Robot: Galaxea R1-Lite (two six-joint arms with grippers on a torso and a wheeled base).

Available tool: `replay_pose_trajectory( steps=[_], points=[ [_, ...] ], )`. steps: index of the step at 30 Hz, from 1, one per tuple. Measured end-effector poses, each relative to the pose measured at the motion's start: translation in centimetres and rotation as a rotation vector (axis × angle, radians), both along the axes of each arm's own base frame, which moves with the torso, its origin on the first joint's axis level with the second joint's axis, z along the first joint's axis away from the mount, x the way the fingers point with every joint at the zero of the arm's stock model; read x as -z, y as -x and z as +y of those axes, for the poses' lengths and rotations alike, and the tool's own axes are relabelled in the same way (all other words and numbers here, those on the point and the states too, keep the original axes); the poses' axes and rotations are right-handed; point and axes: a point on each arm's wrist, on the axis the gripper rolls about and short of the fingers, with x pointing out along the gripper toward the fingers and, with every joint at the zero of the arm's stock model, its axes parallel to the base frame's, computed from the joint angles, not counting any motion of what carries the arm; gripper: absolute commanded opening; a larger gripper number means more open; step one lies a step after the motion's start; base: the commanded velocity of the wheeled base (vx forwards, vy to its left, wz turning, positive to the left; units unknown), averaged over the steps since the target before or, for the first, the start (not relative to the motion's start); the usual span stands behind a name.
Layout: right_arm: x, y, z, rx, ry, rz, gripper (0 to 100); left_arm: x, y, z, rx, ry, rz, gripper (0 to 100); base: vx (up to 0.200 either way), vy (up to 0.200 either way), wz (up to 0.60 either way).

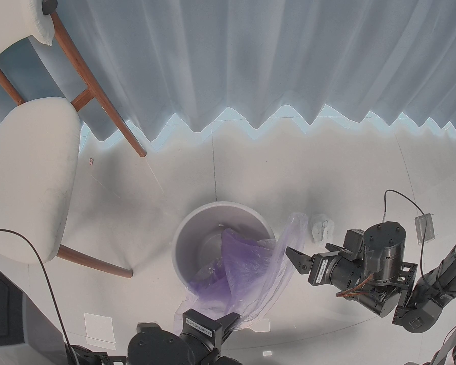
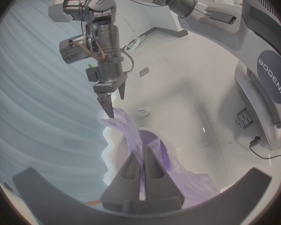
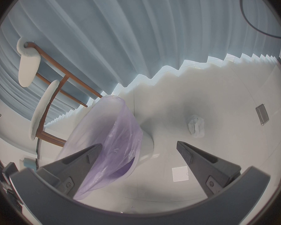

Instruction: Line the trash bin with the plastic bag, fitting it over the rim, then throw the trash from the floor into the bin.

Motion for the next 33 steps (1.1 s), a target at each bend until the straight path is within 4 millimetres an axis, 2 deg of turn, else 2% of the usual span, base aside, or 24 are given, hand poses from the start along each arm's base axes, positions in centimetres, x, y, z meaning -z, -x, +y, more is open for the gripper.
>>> replay_pose_trajectory(
  steps=[5, 6, 15, 22, 23, 33],
  points=[
    [0.3, -0.1, 0.1, 0.003, 0.006, 0.005, 100, 0.0, 0.6, -0.1, -0.001, -0.004, -0.011, 0, 0.0, 0.0, 0.0],
    [0.3, -0.1, 0.1, 0.003, 0.007, 0.006, 0, 0.1, 0.7, -0.1, 0.001, -0.006, -0.01, 0, 0.0, 0.0, 0.0],
    [0.5, 0.0, 0.1, -0.004, 0.016, 0.003, 0, 0.2, 1.0, -0.3, 0.015, -0.005, -0.007, 0, 0.0, 0.0, 0.0],
    [-0.2, -0.1, 0.3, -0.018, -0.015, -0.076, 0, -0.3, 0.7, -0.9, 0.016, 0.11, -0.052, 0, 0.0, 0.0, 0.0],
    [-0.3, -0.1, 0.3, -0.021, -0.016, -0.086, 0, -0.4, 0.7, -1.0, 0.016, 0.123, -0.058, 100, 0.0, 0.0, 0.0],
    [-0.7, -0.1, 0.2, -0.027, -0.029, -0.138, 0, 0.2, 0.9, -0.1, -0.045, 0.164, -0.033, 100, 0.0, 0.0, 0.0]
  ],
)
